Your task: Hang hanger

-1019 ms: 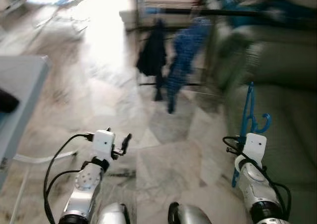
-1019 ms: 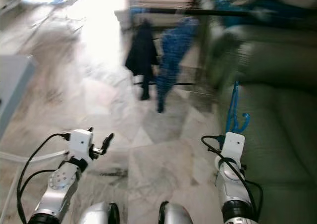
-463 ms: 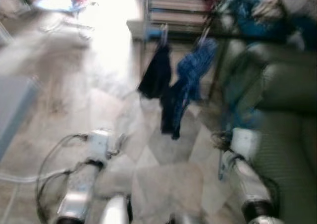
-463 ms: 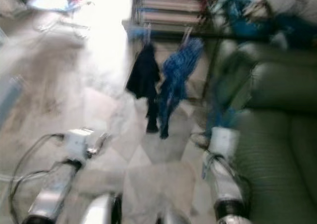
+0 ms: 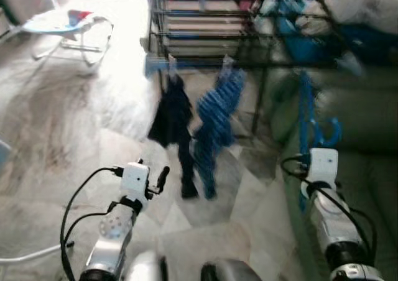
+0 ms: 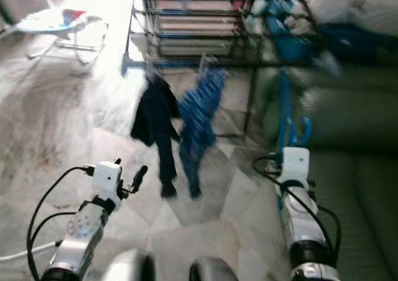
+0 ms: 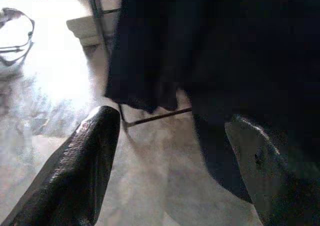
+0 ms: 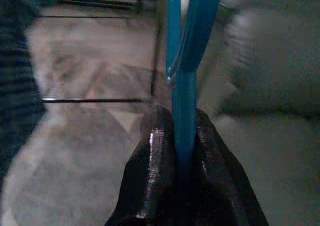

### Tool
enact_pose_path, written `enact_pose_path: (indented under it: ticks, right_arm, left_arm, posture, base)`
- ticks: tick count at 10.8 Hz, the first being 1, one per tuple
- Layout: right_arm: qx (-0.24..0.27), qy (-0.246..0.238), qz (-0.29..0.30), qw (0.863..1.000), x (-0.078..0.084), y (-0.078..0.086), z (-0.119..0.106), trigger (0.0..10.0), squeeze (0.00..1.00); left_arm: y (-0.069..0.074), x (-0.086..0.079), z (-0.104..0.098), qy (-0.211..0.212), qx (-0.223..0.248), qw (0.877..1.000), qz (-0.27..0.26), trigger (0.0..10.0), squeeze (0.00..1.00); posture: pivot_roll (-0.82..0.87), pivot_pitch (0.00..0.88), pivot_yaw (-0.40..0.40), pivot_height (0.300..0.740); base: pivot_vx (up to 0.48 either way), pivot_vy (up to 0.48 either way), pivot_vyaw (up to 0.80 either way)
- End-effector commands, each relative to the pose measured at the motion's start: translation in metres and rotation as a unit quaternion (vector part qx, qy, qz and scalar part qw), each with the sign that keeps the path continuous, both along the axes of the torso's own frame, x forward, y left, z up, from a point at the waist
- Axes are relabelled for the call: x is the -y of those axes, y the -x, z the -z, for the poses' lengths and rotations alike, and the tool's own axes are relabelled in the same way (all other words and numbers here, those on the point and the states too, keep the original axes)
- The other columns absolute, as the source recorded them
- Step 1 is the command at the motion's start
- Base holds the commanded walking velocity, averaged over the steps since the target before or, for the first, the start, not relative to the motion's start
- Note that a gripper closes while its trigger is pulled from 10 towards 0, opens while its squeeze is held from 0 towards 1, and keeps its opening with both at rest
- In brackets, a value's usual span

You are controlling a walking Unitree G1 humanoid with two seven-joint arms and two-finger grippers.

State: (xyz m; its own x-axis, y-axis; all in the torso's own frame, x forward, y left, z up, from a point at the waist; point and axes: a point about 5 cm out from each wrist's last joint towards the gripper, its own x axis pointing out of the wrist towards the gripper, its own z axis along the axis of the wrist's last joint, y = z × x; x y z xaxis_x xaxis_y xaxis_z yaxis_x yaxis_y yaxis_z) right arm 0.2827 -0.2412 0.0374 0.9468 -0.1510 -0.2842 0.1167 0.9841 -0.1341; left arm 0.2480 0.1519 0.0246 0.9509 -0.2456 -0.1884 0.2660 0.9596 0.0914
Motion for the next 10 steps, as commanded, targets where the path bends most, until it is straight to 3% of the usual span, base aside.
enact_pose_path:
  ticks: [1, 3, 6, 8, 10]
  right_arm:
    - [0.018, 0.011, -0.021, 1.0, -0.005, -0.007, -0.009, 10.0, 0.0]
    - [0.012, -0.01, -0.04, 0.999, -0.007, -0.017, -0.017, 10.0, 0.0]
    - [0.016, -0.034, -0.008, 0.999, 0.003, -0.033, -0.037, 10.0, 0.0]
    - [0.024, -0.029, -0.033, 0.999, 0.0, -0.04, -0.053, 10.0, 0.0]
    - [0.001, -0.035, -0.048, 0.998, -0.002, -0.04, -0.052, 10.0, 0.0]
  left_arm:
    - [0.001, -0.004, 0.002, -0.005, -0.008, 1.0, -0.004, 10.0, 0.0]
    - [0.0, -0.004, 0.002, -0.006, -0.007, 1.0, -0.004, 10.0, 0.0]
    - [0.001, -0.004, 0.001, -0.006, -0.005, 1.0, 0.0, 10.0, 0.0]
    - [0.002, -0.003, 0.0, 0.004, -0.002, 1.0, -0.002, 10.0, 0.0]
    - [0.003, -0.003, 0.001, 0.004, -0.005, 1.0, -0.002, 10.0, 0.0]
  posture:
    - [-0.04, 0.133, -0.049, 0.74]
    - [-0.04, 0.133, -0.047, 0.74]
    - [-0.03, 0.134, -0.047, 0.74]
    - [-0.03, 0.139, -0.049, 0.74]
    - [-0.04, 0.14, -0.05, 0.74]
  base:
    - [0.465, 0.0, 0.0]
    - [0.465, 0.0, 0.0]
    - [0.472, 0.0, 0.0]
    - [0.0, 0.0, 0.0]
    - [0.0, 0.0, 0.0]
